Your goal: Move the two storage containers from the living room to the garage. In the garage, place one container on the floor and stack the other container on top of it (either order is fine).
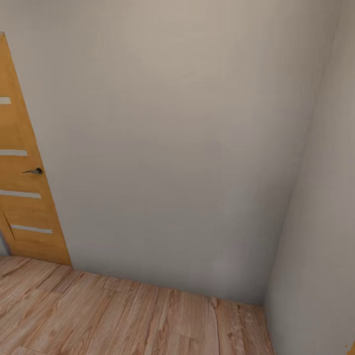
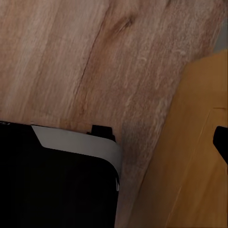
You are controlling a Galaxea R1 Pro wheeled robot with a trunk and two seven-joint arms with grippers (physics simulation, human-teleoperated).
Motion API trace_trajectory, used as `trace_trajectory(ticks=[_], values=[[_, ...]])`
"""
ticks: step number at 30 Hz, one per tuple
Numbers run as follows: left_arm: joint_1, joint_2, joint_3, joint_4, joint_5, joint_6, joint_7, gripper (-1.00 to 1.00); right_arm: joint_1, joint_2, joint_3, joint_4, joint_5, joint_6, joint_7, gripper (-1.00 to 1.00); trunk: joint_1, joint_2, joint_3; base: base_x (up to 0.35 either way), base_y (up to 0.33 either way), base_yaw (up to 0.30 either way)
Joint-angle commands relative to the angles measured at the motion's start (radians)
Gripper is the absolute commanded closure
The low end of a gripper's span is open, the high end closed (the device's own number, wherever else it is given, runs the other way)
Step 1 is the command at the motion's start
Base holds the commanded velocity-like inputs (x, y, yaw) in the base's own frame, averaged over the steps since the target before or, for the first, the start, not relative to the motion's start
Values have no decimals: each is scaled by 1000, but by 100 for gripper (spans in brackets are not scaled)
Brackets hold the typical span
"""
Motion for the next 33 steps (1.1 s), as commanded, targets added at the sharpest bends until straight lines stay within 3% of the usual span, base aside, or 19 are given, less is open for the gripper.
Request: trace_trajectory(ticks=[1, 33], values=[[-1, 0, 8, 1, 0, -4, 1, -100, -1, 1, 9, 3, -10, -6, -2, -100, 1, -1, -1, 321, 0, 268], [-1, 0, 9, 1, 6, -7, 2, -100, -1, 0, 13, 3, -12, 2, 12, -100, 1, -1, -1, 309, 0, 269]])
